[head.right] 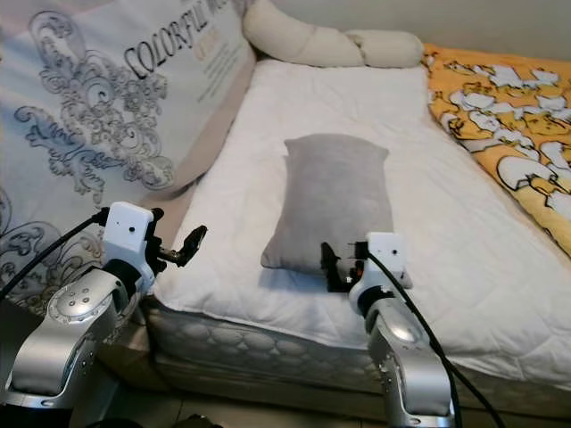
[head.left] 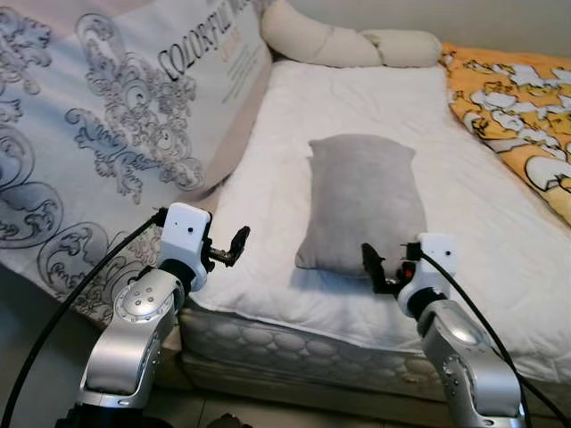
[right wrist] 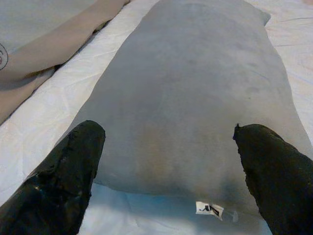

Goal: Clean up the room

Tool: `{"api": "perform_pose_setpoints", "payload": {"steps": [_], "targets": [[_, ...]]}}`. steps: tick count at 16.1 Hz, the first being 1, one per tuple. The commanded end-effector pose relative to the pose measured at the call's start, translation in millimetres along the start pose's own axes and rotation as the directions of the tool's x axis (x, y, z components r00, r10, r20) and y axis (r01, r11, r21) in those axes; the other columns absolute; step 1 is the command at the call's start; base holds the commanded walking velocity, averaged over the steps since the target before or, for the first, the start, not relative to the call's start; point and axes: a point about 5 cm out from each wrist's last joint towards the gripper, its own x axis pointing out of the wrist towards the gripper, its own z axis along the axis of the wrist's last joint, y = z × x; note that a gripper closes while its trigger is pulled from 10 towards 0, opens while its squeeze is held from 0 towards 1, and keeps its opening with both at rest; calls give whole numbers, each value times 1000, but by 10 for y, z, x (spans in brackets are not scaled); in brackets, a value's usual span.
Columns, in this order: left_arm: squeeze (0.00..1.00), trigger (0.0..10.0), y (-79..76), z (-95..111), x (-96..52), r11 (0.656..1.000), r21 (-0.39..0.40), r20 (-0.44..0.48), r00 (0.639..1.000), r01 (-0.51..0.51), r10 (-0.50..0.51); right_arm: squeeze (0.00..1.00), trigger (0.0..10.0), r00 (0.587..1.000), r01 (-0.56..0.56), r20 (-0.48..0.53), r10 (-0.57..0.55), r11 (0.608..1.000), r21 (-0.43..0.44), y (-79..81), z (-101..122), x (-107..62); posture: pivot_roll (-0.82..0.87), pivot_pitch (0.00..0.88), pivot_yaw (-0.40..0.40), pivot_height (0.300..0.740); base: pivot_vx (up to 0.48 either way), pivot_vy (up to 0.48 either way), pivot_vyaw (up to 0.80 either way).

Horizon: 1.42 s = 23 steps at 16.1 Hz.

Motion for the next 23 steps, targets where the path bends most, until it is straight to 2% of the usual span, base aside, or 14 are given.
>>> {"api": "perform_pose_setpoints", "payload": {"steps": [1,3,6,8,9,12,16,18,21,22,23], "targets": [[0,10000,34,36,2,1000,1,13,1000,-13,13,0,10000,1000,-1,5,1,1000,3,-5,28,18,-1,0,16,740,0,0,0],[0,10000,41,46,2,1000,-4,17,1000,-11,11,0,10000,1000,-7,4,7,1000,8,11,22,18,-2,0,18,740,276,0,0],[0,10000,52,52,-2,1000,-5,21,1000,-8,8,0,10000,999,-35,-13,34,997,-72,40,10,16,-1,0,19,740,319,0,533],[0,10000,53,52,-3,1000,-5,20,1000,-7,7,0,10000,1000,-26,1,26,998,-54,34,16,13,-1,0,19,740,322,0,772],[0,10000,51,52,-4,1000,-4,20,1000,0,0,0,10000,1000,8,6,-8,1000,-3,-6,20,12,-1,0,19,740,322,0,0],[0,10000,45,48,-4,1000,-4,18,1000,9,-9,0,10000,1000,11,8,-11,1000,-13,-26,22,-8,-6,0,23,740,320,0,0],[0,10000,24,47,5,999,0,18,999,37,-37,0,10000,999,30,24,-30,1000,8,-24,18,-43,-9,0,27,740,299,0,-600],[0,10000,-15,54,10,997,8,26,996,80,-80,0,10000,999,34,25,-34,999,9,-14,15,-50,-12,0,29,740,0,0,0],[0,10000,-3,59,24,996,2,29,996,86,-86,0,10000,998,52,46,-53,999,17,-41,70,-53,-19,0,30,740,0,0,0],[0,10000,-2,61,34,995,-14,30,994,101,-100,329,10000,997,52,54,-53,998,21,-54,93,-52,-20,0,29,740,0,0,0],[1000,10000,2,72,63,990,-43,31,991,133,-132,1000,10000,997,49,63,-51,998,29,-82,131,-42,-20,0,26,740,0,0,0]]}}
